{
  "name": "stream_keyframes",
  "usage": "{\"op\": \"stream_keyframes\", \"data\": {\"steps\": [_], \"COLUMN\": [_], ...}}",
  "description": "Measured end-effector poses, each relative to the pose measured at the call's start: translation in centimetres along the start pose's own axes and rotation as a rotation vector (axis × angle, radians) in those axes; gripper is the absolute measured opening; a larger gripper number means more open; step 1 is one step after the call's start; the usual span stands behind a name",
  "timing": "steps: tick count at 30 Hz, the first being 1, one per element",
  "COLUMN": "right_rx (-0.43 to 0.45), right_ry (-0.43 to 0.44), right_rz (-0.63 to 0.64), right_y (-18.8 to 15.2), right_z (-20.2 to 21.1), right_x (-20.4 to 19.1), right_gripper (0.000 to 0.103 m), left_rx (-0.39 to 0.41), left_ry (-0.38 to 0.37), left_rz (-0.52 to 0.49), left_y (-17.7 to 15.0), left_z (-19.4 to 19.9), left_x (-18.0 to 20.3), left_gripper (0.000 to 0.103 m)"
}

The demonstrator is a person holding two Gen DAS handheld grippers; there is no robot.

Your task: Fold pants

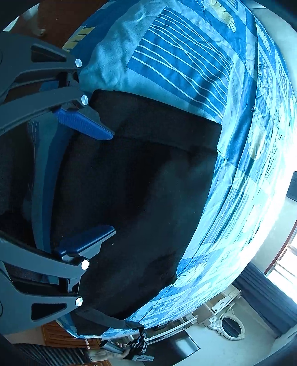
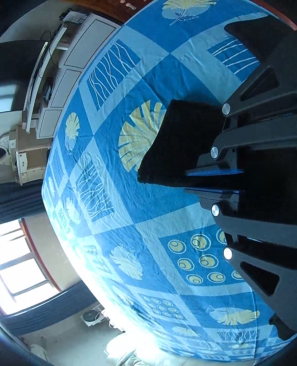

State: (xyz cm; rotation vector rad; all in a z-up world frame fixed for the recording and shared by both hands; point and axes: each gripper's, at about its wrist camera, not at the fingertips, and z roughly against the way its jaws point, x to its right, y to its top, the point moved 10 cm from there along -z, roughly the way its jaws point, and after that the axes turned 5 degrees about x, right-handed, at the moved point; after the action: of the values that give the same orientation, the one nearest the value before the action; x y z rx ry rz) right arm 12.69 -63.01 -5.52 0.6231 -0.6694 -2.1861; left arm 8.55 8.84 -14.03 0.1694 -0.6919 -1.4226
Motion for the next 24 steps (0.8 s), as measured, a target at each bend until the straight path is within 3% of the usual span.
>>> {"op": "stream_keyframes", "data": {"steps": [5, 10, 13, 16, 18, 22, 24], "right_rx": [0.112, 0.088, 0.036, 0.06, 0.053, 0.069, 0.069], "right_ry": [0.025, 0.013, 0.1, 0.131, 0.165, 0.192, 0.184], "right_rz": [-0.174, -0.355, -0.455, -0.52, -0.596, -0.639, -0.615], "right_y": [-3.0, -8.0, -10.3, -10.7, -10.8, -9.7, -9.0], "right_z": [7.3, 7.9, 6.4, 5.6, 4.5, 3.2, 3.2], "right_x": [8.6, 15.9, 17.2, 17.9, 18.3, 18.2, 18.0], "right_gripper": [0.009, 0.008, 0.008, 0.009, 0.023, 0.027, 0.006], "left_rx": [0.008, 0.013, 0.014, 0.018, 0.019, 0.023, 0.024], "left_ry": [0.026, 0.046, 0.052, 0.063, 0.071, 0.089, 0.101], "left_rz": [-0.026, -0.031, -0.027, -0.024, -0.025, -0.039, -0.052], "left_y": [-0.1, -0.1, -0.1, -0.2, -0.2, -0.4, -0.4], "left_z": [-0.1, -0.2, -0.2, -0.1, -0.1, -0.2, -0.2], "left_x": [0.2, 0.4, 0.3, 0.4, 0.4, 0.5, 0.6], "left_gripper": [0.078, 0.079, 0.08, 0.08, 0.08, 0.081, 0.081]}}
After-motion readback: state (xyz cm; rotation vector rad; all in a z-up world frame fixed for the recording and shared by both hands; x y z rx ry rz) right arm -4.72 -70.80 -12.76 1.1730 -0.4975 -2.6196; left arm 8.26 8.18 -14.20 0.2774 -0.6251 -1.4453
